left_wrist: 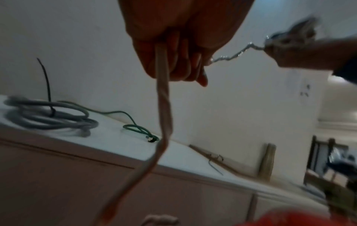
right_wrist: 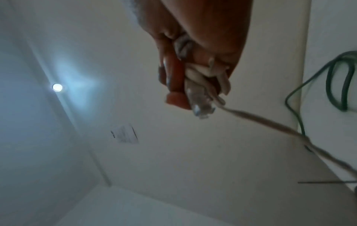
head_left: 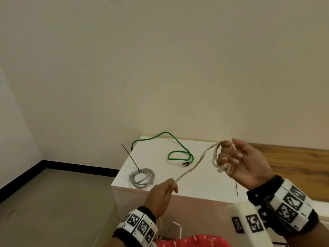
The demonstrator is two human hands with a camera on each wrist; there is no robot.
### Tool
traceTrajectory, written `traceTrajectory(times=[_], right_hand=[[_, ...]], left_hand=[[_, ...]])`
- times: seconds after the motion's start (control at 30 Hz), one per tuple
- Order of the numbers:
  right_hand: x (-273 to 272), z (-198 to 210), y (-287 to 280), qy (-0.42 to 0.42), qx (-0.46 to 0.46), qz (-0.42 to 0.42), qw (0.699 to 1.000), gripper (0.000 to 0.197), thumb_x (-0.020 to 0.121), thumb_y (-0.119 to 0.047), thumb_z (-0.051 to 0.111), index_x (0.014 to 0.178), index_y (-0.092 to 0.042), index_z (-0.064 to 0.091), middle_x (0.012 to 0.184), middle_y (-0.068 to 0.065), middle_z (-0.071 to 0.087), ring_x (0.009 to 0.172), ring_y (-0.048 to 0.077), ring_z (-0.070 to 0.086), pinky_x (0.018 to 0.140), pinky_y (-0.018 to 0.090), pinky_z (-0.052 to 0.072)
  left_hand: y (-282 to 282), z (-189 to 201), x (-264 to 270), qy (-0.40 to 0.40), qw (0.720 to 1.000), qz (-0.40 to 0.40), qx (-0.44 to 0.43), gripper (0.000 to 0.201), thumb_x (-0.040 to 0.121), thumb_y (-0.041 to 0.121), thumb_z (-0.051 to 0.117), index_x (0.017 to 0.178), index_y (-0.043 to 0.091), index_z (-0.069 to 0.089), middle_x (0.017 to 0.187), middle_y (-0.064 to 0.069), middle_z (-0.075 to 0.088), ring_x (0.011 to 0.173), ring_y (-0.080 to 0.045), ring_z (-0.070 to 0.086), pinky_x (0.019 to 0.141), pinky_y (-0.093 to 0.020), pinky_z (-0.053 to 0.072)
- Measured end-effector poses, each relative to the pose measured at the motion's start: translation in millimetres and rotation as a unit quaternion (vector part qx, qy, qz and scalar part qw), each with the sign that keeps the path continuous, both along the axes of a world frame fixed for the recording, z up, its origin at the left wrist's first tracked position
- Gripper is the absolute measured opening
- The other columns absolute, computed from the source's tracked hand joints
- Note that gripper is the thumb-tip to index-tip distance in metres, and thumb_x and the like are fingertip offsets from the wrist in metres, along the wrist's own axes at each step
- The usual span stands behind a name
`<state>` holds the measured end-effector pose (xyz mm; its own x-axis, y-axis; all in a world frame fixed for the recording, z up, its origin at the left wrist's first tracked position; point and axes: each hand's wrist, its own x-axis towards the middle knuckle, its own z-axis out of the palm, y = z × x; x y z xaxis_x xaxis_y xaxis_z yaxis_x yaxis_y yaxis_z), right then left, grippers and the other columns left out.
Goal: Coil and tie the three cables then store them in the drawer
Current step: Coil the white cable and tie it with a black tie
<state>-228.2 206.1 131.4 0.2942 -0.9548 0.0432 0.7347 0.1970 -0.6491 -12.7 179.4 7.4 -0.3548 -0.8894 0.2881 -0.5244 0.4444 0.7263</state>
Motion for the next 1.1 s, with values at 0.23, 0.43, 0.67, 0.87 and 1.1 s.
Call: traceTrajectory(times=[0.23,0.43,0.67,0.87,1.1], right_hand=[[18.1,-10.5,-3.4,0.06,-0.076,-0.173,0.98,0.02,0.091,-0.021,0.04,0.076,-0.013,0.05,0.049,-0.007,0.041,0.044,0.009,0.043,0.064,0.025,0.056],[27.2,-37.0,-6.6,0.357,-0.175,-0.258,0.881,0.025,0.098,-0.02,0.035,0.079,-0.012,0.049,0.05,-0.009,0.047,0.052,0.008,0.049,0.076,0.036,0.044],[35.5,-55.4,-3.5,0.624,-0.239,-0.18,0.722,0.021,0.09,-0.022,0.032,0.076,-0.01,0.042,0.064,-0.008,0.039,0.054,0.004,0.037,0.06,0.011,0.034],[42.8,-57.9,-2.5,0.655,-0.126,0.024,0.744,0.03,0.095,-0.006,0.033,0.067,-0.017,0.033,0.07,-0.005,0.039,0.057,0.008,0.035,0.06,0.018,0.033],[33.7,-51.4,1.4,0.531,-0.144,0.141,0.823,0.051,0.086,-0.049,0.025,0.066,-0.014,0.056,0.038,-0.008,0.042,0.04,0.013,0.042,0.054,0.027,0.046]], left_hand=[[26.9,5.0,-30.4,-0.222,0.967,-0.06,-0.11,0.033,0.095,0.034,0.023,0.106,0.014,0.047,0.092,-0.013,0.066,0.083,-0.032,0.059,0.065,-0.031,0.034],[37.4,-1.4,-29.5,-0.301,0.929,-0.054,-0.21,0.021,0.078,0.036,0.036,0.095,0.033,0.049,0.059,0.014,0.06,0.041,-0.001,0.054,0.034,-0.016,0.04],[30.0,14.3,-18.9,-0.223,0.886,0.032,-0.405,0.029,0.092,0.035,0.036,0.071,0.026,0.054,0.056,0.008,0.055,0.041,-0.008,0.049,0.035,-0.02,0.034],[15.7,25.7,-10.7,-0.205,0.848,0.057,-0.485,0.041,0.097,0.045,0.028,0.069,0.021,0.047,0.052,0.005,0.054,0.037,-0.011,0.047,0.033,-0.02,0.035],[-7.9,44.6,3.7,-0.156,0.882,0.044,-0.442,0.058,0.092,0.056,0.022,0.06,0.016,0.05,0.043,0.003,0.051,0.031,-0.013,0.042,0.03,-0.019,0.031]])
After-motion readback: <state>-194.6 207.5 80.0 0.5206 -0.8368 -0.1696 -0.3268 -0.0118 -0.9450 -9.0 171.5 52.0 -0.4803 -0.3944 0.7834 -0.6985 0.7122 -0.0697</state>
